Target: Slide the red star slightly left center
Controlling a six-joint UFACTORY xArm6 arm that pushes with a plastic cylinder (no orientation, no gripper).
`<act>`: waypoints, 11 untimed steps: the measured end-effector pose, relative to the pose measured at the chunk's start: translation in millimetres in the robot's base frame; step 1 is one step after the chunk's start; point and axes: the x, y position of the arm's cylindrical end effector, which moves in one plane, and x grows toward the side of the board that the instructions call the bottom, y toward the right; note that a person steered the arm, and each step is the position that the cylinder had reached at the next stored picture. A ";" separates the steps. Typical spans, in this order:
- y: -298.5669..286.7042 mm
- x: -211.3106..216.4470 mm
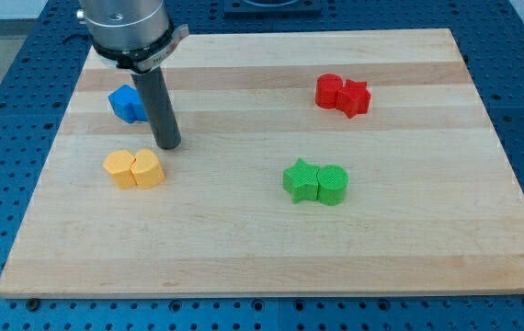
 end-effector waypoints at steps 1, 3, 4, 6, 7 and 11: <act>64.9 0.0; 251.1 -11.1; 325.7 -22.1; 350.9 -67.4; 328.4 -80.7; 143.8 -80.9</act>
